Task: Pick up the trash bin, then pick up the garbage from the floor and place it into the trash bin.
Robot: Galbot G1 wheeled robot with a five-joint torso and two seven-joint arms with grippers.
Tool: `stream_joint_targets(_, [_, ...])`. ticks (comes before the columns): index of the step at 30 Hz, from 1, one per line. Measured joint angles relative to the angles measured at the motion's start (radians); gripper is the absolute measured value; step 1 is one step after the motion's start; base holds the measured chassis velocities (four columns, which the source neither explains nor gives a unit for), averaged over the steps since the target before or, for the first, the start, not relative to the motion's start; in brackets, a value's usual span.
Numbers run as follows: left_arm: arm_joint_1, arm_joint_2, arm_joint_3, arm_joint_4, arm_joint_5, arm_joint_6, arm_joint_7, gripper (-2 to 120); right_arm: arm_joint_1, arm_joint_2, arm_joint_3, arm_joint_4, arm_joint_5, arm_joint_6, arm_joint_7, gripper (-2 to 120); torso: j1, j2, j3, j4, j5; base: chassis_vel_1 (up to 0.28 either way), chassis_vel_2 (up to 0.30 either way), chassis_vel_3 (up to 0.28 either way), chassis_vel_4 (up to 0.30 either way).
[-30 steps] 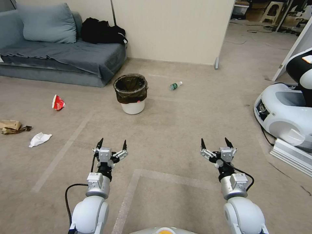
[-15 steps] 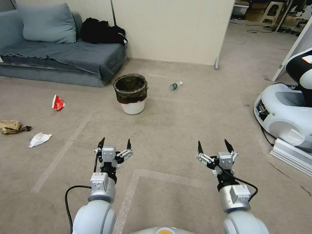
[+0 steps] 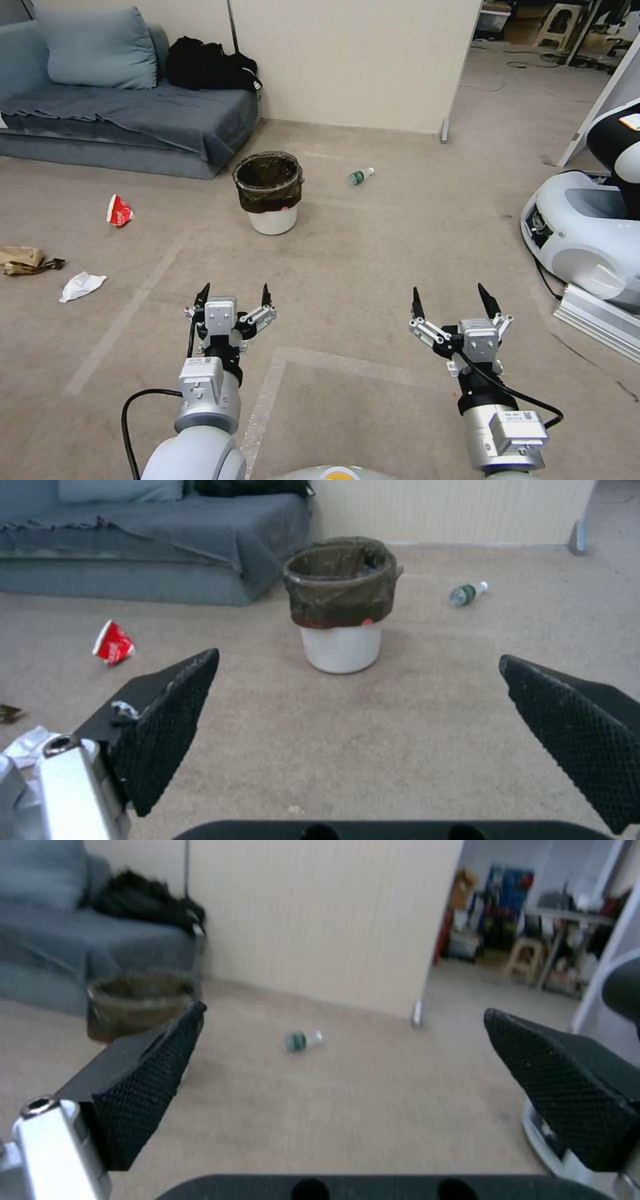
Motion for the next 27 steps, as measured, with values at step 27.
stream_joint_targets(27, [-0.004,-0.002,-0.004,0.015,0.007,-0.024,0.000,100,0.010,0.000,0.017,-0.027,0.000,0.064,-0.024,100,0.000,0.000,0.000,-0.0001,0.0002,-0.081,0.081,0.087,-0.080])
